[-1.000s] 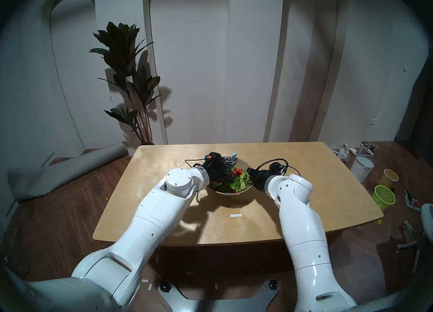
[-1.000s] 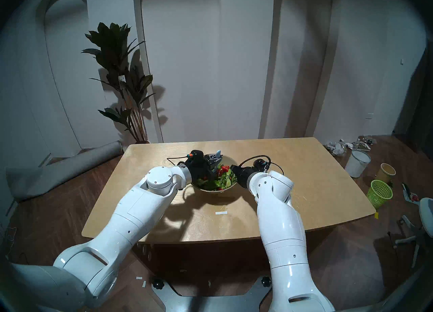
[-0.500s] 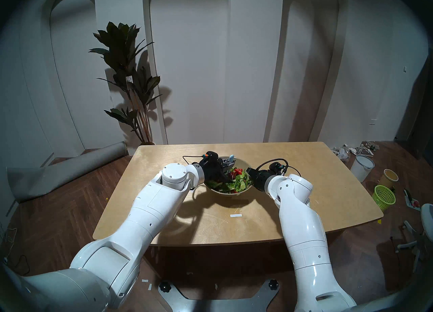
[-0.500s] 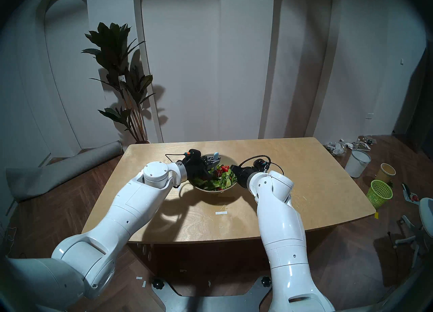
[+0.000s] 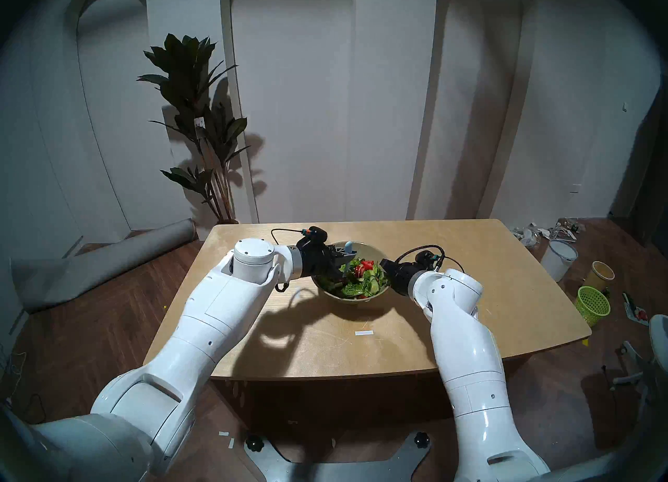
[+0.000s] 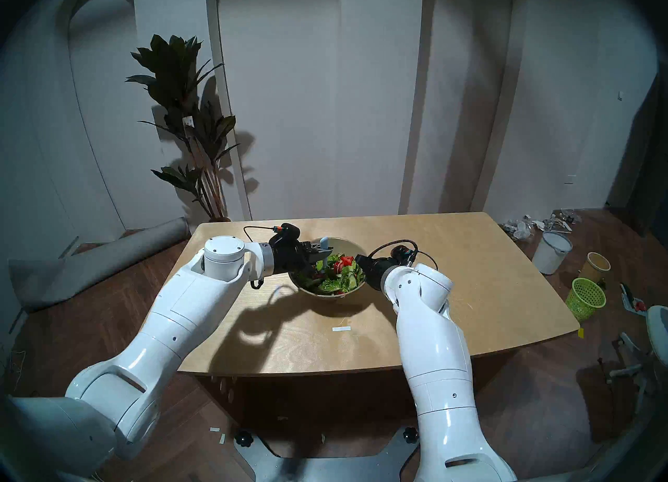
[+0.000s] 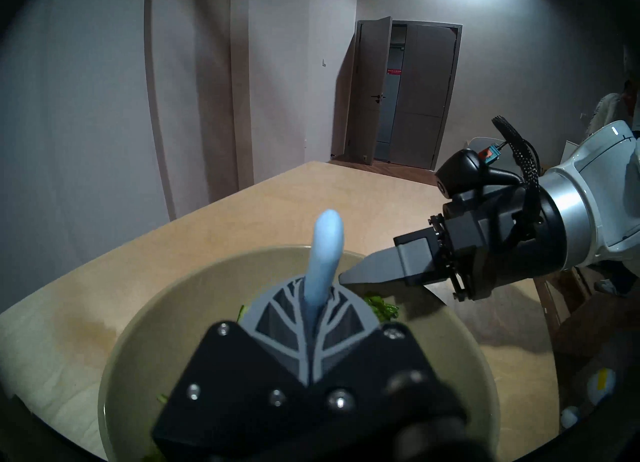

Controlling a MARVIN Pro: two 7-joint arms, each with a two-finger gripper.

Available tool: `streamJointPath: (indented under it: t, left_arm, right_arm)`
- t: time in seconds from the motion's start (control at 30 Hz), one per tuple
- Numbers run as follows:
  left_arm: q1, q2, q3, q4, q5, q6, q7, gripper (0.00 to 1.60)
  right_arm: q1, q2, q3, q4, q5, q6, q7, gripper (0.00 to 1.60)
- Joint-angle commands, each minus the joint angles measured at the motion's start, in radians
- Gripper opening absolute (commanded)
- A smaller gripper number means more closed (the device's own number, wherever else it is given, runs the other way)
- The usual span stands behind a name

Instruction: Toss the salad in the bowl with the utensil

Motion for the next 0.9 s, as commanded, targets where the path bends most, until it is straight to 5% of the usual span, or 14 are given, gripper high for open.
streamJointPath:
  t: [0.0, 0.67, 0.87]
  left_arm:
    - [0.007, 0.016, -0.006, -0.062, -0.009, 0.035, -0.011, 0.0]
    - [0.049, 0.051, -0.067, -0.25, -0.067, 0.165, -0.019, 0.0]
    - [0.089, 0.041, -0.125, -0.327, -0.084, 0.142, 0.032, 0.0]
  right_arm:
    - [0.004, 0.0, 0.003, -0.018, 0.002, -0.001, 0.001, 0.0]
    - [0.005, 0.0, 0.003, -0.018, 0.002, -0.002, 0.001, 0.0]
    - [0.005, 0.0, 0.002, -0.017, 0.002, -0.002, 0.001, 0.0]
